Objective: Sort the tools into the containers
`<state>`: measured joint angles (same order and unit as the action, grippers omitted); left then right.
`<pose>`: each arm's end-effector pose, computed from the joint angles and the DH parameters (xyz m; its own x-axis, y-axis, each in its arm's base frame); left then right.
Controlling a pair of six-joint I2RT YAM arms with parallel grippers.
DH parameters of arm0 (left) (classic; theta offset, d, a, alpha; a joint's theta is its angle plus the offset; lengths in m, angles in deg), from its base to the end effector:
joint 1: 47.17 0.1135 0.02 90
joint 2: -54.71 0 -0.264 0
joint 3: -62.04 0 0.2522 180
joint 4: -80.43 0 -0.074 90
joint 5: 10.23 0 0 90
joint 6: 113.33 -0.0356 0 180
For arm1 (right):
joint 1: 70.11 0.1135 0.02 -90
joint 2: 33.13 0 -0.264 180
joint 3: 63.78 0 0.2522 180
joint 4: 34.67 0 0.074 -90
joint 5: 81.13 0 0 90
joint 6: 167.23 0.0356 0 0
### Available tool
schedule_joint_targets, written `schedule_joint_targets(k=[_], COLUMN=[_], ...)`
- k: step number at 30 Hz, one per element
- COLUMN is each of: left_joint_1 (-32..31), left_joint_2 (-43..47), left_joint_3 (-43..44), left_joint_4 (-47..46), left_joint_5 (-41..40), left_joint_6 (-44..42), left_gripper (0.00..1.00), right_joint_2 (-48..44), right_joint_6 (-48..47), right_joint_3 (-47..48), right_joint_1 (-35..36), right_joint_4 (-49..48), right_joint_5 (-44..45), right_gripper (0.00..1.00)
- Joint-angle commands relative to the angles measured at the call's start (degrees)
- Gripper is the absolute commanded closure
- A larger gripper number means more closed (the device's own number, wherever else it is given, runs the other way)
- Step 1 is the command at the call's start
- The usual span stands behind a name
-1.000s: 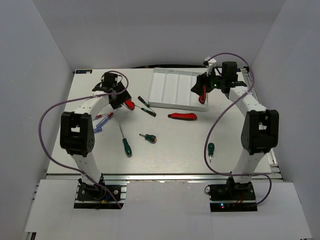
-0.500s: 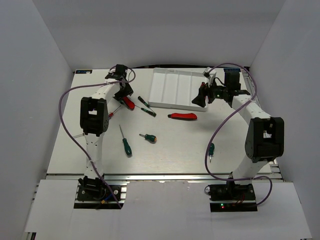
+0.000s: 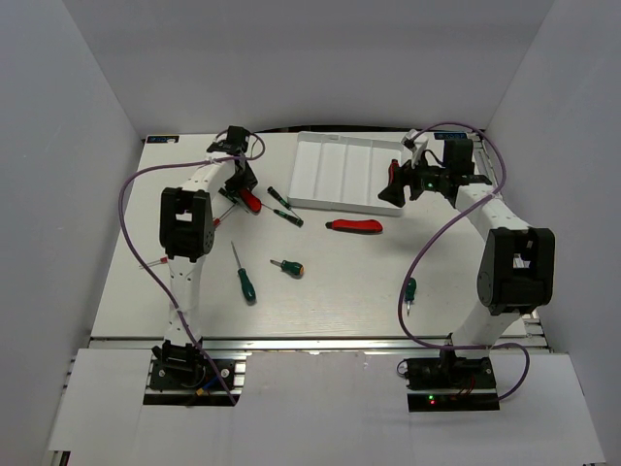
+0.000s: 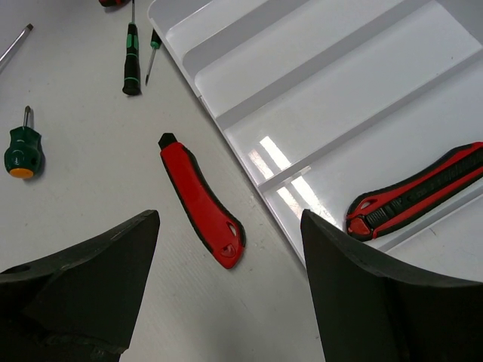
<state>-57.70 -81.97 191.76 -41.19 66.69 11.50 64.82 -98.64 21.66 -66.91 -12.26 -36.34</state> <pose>0.5007 -0.0849 0.1653 -0.7821 -0.4205 -0.4600 -0.4404 0.8951 -0.0695 0.3820 0.0467 0.2636 -0.3057 -0.2747 -0.9117 -0.7862 0.6130 0.0789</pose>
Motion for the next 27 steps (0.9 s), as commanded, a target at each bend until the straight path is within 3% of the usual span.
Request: schedule_joint_targets(k=[1,6,14,20,27], left_joint_1=[-0.2,-0.2,-1.8,-7.3,-14.0], left_joint_2=[-0.9,-0.2,7.4,13.7,12.4], left_joint_3=[2.1,3.0,1.2,-1.4,2.9], left_joint_4=[0.7,0.6,0.3,-5.4,-15.4], left_joint_5=[0.4,0.3,1.6,5.6,17.5], left_joint_6=[-0.6,-1.0,-2.0,-2.6,-2.7], left_gripper=[0.45,0.58,0.91,0.95,0.96], right_joint_2=[-2.1,-2.7,-4.7,-6.0,-8.2], right_joint_6=[0.4,0.4,-0.3,0.1,0.1], right_joint_3=[1.0,0.9,1.5,2.3,1.8], right_joint_1=[-0.7,-1.1,-2.5,-5.5,-9.0], right_joint_4=[-1.0,-0.5,0.4,0.4,0.1], right_joint_5=[-1.7,-2.0,-3.0,-4.0,-4.7], right_gripper=[0.18,0.17,0.17,0.17,0.17])
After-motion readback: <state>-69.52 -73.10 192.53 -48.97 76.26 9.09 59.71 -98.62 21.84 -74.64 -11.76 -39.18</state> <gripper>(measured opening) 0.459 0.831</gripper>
